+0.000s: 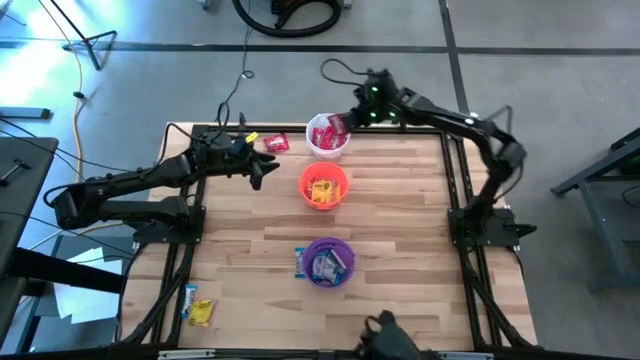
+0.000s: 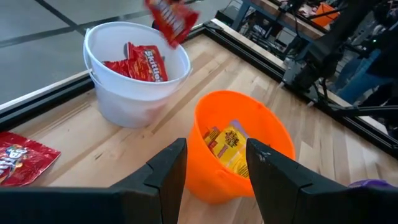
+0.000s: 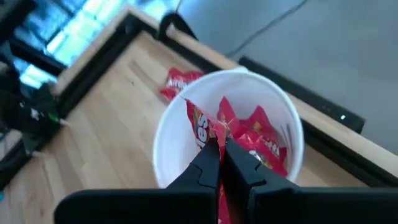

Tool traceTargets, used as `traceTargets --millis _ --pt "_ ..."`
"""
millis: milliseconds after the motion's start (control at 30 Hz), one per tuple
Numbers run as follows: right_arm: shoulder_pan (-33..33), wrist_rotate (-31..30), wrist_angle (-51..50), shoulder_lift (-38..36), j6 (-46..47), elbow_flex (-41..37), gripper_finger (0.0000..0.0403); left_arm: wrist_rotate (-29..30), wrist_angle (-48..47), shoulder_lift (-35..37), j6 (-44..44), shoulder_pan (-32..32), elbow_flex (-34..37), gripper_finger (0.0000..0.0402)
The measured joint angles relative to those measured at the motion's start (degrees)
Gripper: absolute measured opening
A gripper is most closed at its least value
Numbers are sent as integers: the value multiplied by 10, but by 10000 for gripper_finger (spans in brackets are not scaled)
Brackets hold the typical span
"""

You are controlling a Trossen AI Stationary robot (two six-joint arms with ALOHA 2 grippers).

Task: Sort candy
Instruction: Put the red candy into the white bucket, then put the white chocolate into the violet bucket

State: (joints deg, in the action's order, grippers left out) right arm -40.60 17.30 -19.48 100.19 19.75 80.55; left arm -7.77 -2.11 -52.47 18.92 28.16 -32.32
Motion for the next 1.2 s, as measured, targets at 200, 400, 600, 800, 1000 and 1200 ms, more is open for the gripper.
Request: traceTargets --millis 200,400,600,800,1000,1200 --pt "-3 26 -70 109 -36 88 0 18 0 0 0 0 0 154" --pt "-8 15 -85 171 -42 118 0 26 0 0 0 0 0 154" --pt "-8 -2 -85 197 -49 118 0 26 -1 0 -19 0 0 154" --pt "-7 -13 -81 196 -48 118 26 26 -2 0 -21 0 0 154" --pt "-2 -22 -95 195 -46 142 101 26 -2 0 -20 0 0 154" --pt "7 -23 -123 195 -48 201 169 26 -2 0 -20 0 0 154"
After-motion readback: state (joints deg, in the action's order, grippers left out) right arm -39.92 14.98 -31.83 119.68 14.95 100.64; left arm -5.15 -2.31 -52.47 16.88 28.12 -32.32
